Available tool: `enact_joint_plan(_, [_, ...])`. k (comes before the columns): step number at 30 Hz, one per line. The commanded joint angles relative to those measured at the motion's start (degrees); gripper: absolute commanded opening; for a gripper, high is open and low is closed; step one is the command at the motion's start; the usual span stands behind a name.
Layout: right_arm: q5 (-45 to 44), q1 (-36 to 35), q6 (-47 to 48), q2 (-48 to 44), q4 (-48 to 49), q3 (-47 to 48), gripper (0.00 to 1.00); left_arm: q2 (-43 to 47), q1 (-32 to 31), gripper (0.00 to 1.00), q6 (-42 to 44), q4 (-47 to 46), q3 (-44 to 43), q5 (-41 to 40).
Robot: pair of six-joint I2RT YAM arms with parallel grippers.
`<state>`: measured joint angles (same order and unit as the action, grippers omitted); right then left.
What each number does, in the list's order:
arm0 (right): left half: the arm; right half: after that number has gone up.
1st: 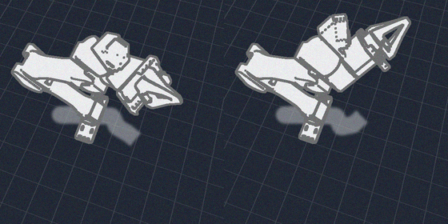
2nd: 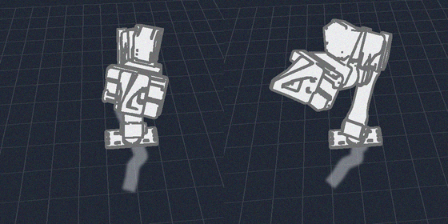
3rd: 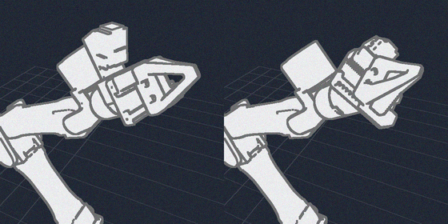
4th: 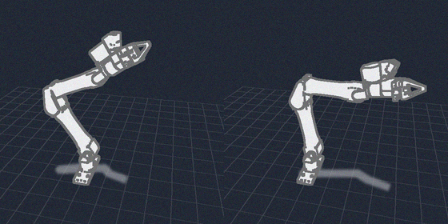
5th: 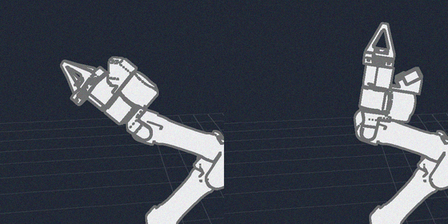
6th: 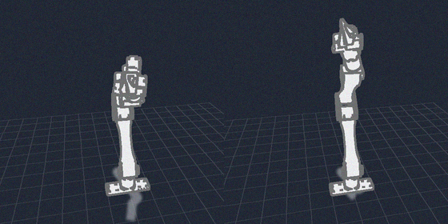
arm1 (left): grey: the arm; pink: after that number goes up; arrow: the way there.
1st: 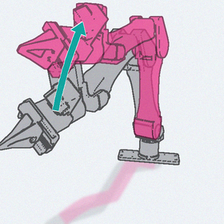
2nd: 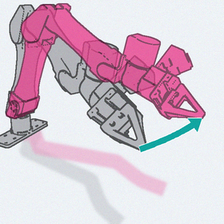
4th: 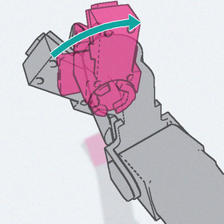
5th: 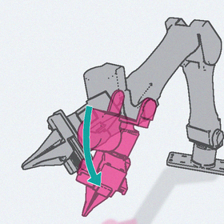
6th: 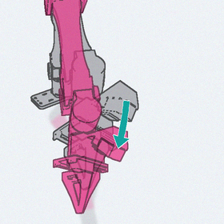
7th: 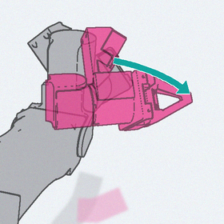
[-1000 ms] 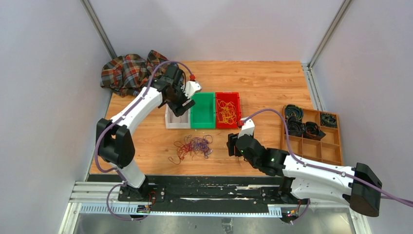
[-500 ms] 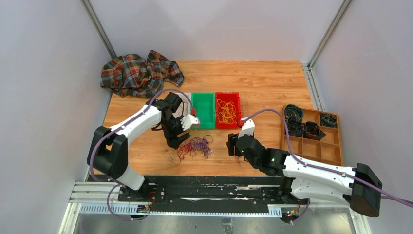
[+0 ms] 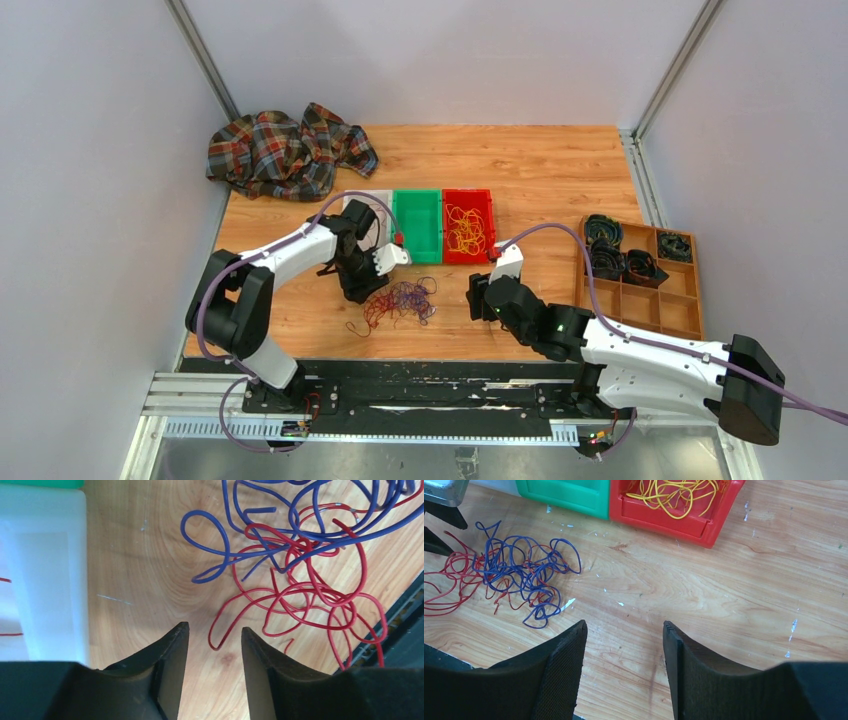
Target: Untangle the cables
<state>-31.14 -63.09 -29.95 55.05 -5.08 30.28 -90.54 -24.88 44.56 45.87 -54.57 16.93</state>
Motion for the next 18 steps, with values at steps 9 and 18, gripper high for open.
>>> enact_joint_plan(9, [0.05,-0.79,-0.03,0.45,-1.25,1.6,0.5,4.19,-0.09,0.02,-2.19,-1.75,-2.21,2.07])
enact_joint_plan(18, [-0.13,-0.81,1.17,-0.59,-1.53,2.59,0.5,8.29,-0.12,0.01,-4.57,6.71,-9.45,2.59])
